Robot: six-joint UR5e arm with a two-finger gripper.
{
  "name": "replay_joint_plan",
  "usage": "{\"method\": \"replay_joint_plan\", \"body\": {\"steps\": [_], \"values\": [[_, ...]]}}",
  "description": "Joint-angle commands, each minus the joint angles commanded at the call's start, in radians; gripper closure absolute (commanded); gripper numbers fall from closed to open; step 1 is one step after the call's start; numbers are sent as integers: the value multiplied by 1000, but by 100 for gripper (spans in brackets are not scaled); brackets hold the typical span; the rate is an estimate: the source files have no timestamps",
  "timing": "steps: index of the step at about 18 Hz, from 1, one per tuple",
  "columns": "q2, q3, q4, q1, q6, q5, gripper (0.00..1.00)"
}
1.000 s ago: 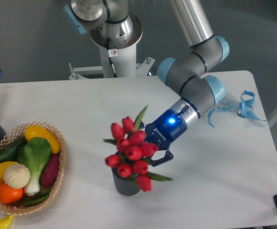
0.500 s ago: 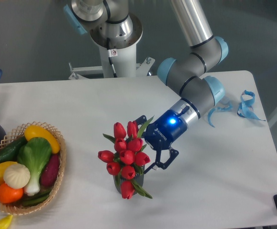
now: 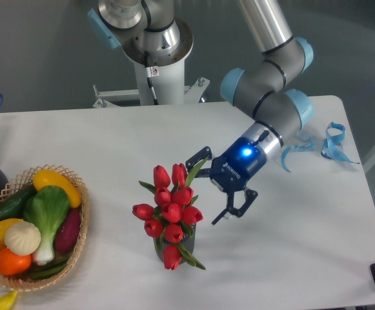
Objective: Insert the flowers into the vase
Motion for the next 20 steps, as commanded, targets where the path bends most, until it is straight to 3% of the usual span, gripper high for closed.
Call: {"method": "replay_joint_plan", "body": {"steps": [4,10,14,18,20], "values": [[87,-55,-2,60,0,65,0],[195,-80,-3,68,-2,544,0],[247,-80,-6,69,-11,652,0],[295,-80,-9,55,2,975,0],[302,-100,-20,20,2,1076,0]]}}
